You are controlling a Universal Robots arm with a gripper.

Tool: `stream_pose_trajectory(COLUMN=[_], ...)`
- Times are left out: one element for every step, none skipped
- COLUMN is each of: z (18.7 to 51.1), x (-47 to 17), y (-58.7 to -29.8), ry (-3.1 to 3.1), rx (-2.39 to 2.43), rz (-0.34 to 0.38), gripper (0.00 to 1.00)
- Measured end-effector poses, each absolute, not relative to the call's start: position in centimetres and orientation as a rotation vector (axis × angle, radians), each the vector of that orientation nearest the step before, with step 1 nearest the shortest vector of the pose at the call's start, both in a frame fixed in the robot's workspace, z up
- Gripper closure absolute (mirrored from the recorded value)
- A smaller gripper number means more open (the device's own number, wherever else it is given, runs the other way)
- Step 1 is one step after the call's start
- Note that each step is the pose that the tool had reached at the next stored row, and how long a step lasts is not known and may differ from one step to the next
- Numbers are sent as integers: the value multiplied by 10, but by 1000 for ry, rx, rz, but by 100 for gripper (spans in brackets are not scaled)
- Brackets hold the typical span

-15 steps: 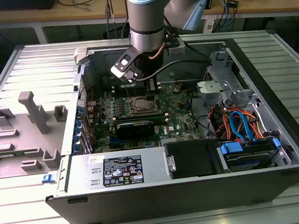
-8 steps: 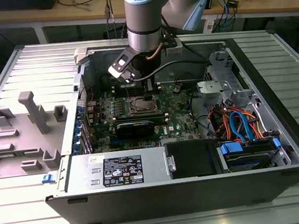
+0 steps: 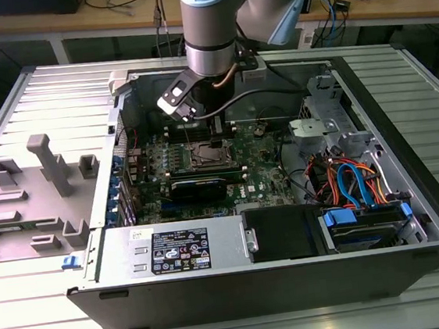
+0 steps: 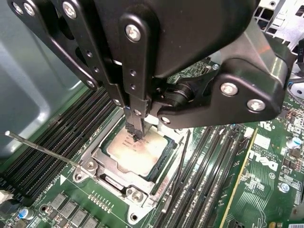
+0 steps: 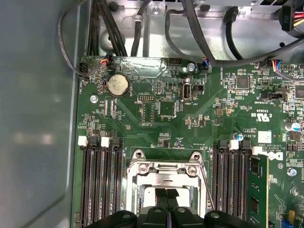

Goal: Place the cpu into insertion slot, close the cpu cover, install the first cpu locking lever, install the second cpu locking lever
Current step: 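Close the cpu cover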

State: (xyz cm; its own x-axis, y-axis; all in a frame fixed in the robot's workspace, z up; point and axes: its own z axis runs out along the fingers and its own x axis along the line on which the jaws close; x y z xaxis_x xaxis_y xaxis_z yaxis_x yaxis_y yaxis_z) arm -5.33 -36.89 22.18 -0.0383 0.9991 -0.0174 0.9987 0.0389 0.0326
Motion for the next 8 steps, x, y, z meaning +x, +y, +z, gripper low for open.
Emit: stream_pose_trajectory(z=[222, 222, 222, 222, 222, 222, 222, 222], x=[-54, -54, -54, -55, -55, -55, -54, -54], y=[-369, -369, -369, -369, -369, -369, -369, -369], ry=[2239, 2239, 2239, 2239, 2239, 2239, 2239, 2239], rx=[2154, 2154, 2154, 2154, 2154, 2154, 2153, 2153], rz=[18, 18, 18, 18, 18, 18, 18, 18], gripper=[89, 89, 89, 89, 89, 89, 89, 89])
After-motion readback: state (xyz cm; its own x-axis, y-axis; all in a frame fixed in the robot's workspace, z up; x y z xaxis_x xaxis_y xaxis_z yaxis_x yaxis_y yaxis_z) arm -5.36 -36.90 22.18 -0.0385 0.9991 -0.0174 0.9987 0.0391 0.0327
